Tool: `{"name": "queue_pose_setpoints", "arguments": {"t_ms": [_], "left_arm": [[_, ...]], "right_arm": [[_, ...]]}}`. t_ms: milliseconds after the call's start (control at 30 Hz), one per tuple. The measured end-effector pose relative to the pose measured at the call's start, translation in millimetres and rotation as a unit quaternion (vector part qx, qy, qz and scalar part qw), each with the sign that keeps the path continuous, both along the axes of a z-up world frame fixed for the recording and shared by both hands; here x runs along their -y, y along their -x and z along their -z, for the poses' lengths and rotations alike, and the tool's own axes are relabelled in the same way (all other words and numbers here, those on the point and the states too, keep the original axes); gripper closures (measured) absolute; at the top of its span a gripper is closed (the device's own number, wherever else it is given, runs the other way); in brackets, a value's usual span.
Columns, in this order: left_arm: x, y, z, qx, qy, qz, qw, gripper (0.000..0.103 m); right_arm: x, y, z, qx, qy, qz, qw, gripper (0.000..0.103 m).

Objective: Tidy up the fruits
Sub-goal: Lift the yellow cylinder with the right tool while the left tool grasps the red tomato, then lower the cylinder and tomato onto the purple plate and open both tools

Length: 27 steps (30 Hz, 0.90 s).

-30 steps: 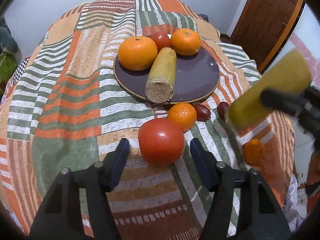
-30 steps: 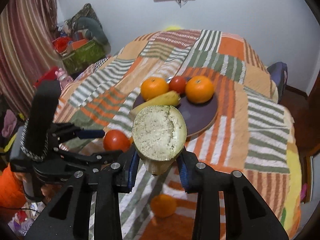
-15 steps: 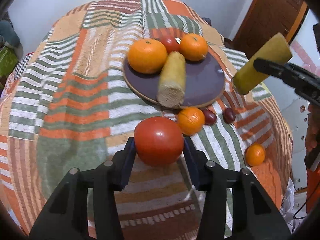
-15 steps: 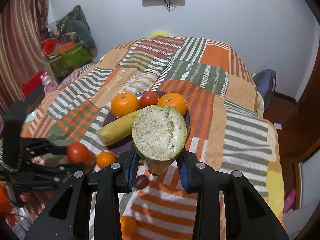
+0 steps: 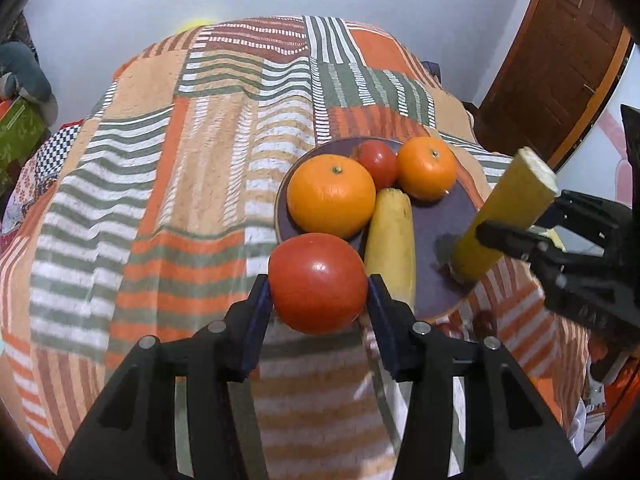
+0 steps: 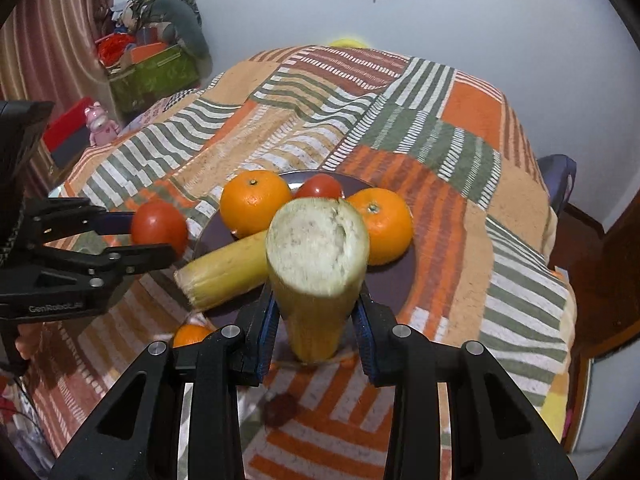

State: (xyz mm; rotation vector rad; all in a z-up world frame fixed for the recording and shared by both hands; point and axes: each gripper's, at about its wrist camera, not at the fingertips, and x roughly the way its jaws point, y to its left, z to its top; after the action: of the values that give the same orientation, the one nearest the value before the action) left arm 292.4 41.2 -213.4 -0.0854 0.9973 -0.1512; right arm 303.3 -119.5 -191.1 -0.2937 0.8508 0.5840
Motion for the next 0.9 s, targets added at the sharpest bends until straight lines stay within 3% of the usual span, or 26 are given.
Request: {"name": "queue_pose_setpoints", "arguments": {"t_ms": [267,900], "left_arm": [[3.7,-27.8,15.6,-0.011,-0.008,0.008,0.9999,0.055],[22.4,-30.1,17.8,-0.003,-0.033,0.021,0.9992,0.055]], "right_arm": [[-7.4,-20.0,9.3,-0.017,-0.022,0.010,1.000,0.071],[-14.8,-37.1,17.6,-0.026,-0.022,0.026,0.999,0.071]]}}
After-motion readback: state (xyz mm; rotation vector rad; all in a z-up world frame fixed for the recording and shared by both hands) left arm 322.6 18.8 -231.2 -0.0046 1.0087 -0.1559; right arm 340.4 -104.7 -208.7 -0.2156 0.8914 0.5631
